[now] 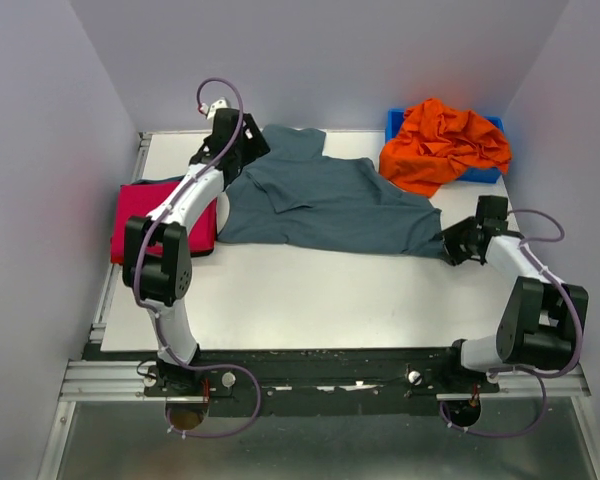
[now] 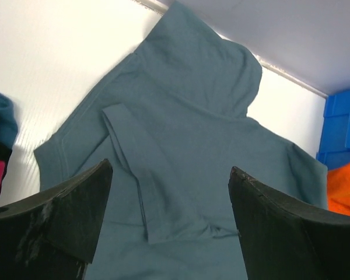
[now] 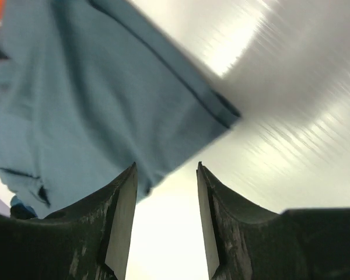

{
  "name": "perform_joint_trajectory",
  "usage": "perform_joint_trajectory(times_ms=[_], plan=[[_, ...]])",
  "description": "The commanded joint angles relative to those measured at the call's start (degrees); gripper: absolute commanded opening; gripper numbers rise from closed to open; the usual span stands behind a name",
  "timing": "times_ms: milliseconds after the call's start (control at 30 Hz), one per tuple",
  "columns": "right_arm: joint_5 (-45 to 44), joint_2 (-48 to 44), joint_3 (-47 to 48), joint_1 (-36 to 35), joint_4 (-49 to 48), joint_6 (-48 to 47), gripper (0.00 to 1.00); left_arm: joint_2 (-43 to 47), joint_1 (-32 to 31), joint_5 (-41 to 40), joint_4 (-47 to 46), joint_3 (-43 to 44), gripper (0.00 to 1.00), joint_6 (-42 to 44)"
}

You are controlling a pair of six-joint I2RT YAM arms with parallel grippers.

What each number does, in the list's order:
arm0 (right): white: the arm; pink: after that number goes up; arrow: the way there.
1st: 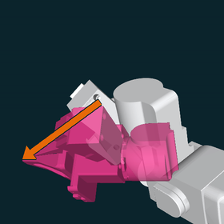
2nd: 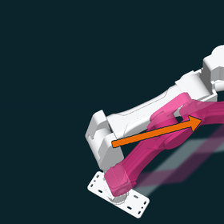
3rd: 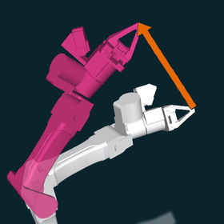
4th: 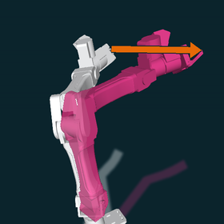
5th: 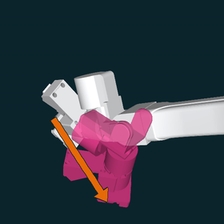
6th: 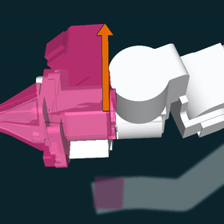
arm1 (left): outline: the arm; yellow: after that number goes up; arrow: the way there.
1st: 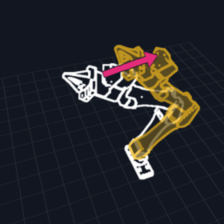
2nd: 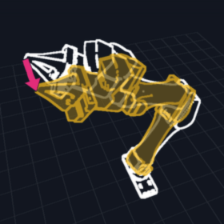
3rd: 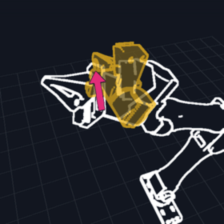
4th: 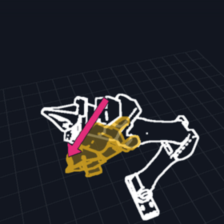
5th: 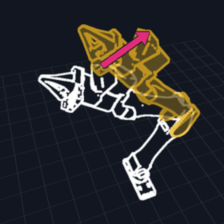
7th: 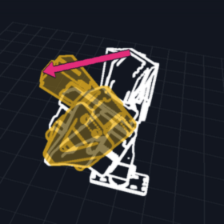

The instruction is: Fold and stack the t-shirts

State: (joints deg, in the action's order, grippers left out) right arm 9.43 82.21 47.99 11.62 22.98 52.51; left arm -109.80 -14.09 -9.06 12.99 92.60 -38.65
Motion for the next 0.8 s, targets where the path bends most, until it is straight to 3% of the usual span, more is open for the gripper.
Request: perform_joint_trajectory(times_ms=[0,300,533,700,767], plan=[[-3.3,-3.4,-8.9,-0.1,-5.3,4.7,0.51,10.2,-0.8,3.3,-3.5,-7.6,0.91,-2.2],[-7.1,-0.7,-10.5,0.0,-7.7,8.5,0.50,30.0,-3.1,-1.0,-15.5,-37.4,0.87,-10.6],[-9.1,2.3,-9.8,-0.1,-9.8,11.0,0.50,39.2,-3.7,-4.5,-18.8,-48.9,0.87,-13.8],[-10.8,5.5,-6.8,-0.1,-7.7,11.3,0.28,42.2,-3.7,-6.6,-18.7,-52.6,0.87,-14.3],[-12.7,4.9,-6.6,0.0,-6.1,11.6,0.01,42.8,-3.7,-7.0,-18.7,-53.5,0.87,-14.4]])
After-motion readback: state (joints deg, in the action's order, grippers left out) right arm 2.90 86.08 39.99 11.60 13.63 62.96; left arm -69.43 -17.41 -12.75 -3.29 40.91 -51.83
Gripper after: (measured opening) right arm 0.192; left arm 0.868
